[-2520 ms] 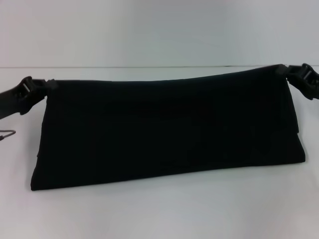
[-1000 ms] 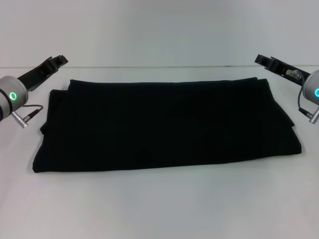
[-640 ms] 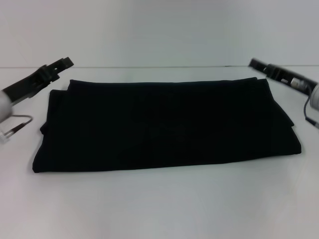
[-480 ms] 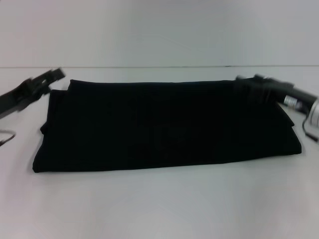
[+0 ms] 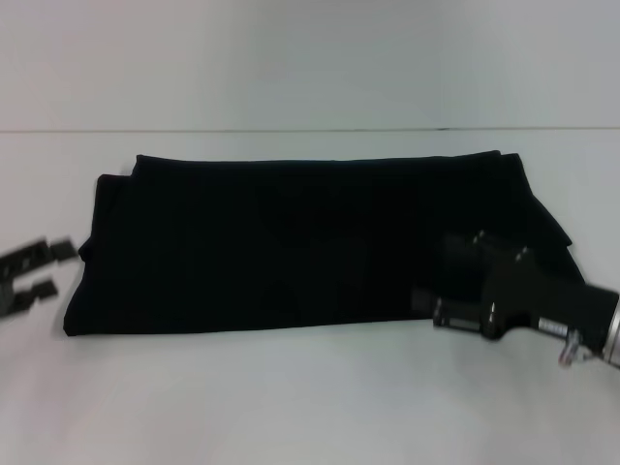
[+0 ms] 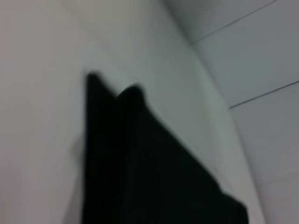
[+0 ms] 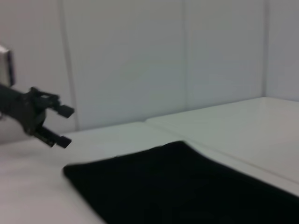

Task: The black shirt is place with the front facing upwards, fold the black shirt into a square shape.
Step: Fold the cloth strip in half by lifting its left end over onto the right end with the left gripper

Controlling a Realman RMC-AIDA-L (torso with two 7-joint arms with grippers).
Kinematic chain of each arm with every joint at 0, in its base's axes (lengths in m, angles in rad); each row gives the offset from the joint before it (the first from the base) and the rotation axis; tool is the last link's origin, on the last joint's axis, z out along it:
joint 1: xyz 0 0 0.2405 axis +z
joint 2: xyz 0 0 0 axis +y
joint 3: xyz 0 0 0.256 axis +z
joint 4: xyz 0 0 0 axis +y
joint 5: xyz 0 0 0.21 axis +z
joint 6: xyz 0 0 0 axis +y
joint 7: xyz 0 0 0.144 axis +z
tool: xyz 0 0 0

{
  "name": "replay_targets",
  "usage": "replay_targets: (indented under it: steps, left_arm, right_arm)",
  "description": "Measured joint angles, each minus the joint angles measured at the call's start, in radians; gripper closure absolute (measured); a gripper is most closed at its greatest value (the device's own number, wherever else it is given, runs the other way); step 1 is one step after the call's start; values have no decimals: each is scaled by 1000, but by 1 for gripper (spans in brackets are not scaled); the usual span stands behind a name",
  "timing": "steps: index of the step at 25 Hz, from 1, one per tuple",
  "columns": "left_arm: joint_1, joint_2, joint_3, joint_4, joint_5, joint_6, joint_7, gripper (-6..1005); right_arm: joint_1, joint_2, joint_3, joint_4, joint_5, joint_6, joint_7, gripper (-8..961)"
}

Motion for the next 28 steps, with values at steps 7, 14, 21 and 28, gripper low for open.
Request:
replay_targets:
  steps: [7,14,21,28]
  left_arm:
    - [8,5,-5,42,160,17,-168,103]
    - [-7,7,-4,24,184,-35,-259,122]
    - [-21,14,4,-22,185,-75,-290,141]
    - [-33,11,7,-44,186,-119,-298,160]
  right_arm:
    - [-10,7,-95,18,0,38,-67,30]
    - [2,9,-110,40,0,65,-81,32]
    - [5,9,-112,43,0,64,-88,33]
    - [6,10,-113,46,0,63,-86,33]
